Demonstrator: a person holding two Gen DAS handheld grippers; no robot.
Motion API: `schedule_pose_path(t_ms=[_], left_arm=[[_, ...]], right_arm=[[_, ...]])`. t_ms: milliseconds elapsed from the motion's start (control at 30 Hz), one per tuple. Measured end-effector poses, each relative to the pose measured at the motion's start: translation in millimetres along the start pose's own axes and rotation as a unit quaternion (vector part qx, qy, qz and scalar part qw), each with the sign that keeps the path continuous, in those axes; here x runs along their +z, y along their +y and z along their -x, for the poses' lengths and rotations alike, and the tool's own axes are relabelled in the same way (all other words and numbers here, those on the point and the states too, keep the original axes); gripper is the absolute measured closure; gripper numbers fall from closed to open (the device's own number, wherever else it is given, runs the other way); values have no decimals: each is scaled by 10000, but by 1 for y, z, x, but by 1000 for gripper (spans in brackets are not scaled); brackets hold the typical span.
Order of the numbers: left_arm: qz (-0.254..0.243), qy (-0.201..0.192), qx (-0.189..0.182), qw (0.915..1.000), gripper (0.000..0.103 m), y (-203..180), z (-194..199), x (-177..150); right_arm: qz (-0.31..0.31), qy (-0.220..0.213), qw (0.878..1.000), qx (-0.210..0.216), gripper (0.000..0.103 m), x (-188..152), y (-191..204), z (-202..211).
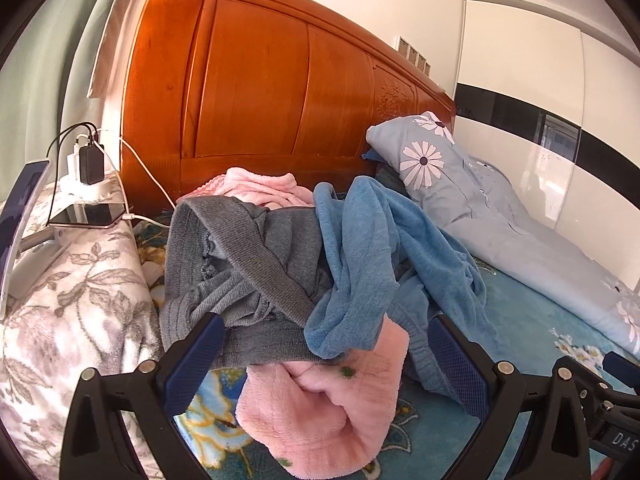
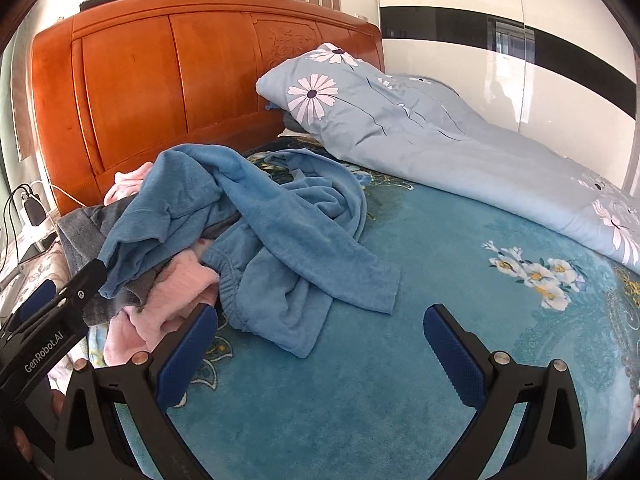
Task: Fold clothes
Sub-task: 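Reach into the pile and grasp the light-blue sweatshirt with the right gripper, then lift the light-blue sweatshirt with the right gripper and carry it onto open bed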
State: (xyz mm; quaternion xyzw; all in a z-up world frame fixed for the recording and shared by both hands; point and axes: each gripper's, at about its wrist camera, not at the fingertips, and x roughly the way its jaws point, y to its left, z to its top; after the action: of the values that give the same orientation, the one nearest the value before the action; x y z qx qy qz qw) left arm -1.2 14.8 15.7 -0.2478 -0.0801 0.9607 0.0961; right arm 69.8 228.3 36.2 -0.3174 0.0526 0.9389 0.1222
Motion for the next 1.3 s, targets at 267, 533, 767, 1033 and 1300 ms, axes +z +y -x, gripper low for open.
schedule_pose_path(t_ms=[267,533,767,1033,1300], left_arm=[[453,21,-184,9988,0,23,4,2],[590,-127,121,9981,0,50,8,6],[1146,28,-283,9930,0,77,10,8],[952,49,-612,9936,0,55,28,-1],[617,843,-1442,9840,0,-6,66,-46]], right_arm=[[579,-124,9845,1649,0,81,58,-11],[1024,1339,9619,2154,1,108,153,-122],[338,1950,9559,2172,89,101,130,-140],[140,1175,9843,1308,93,141,17,-18],[-402,495,9968,487,93,135,-132,139]])
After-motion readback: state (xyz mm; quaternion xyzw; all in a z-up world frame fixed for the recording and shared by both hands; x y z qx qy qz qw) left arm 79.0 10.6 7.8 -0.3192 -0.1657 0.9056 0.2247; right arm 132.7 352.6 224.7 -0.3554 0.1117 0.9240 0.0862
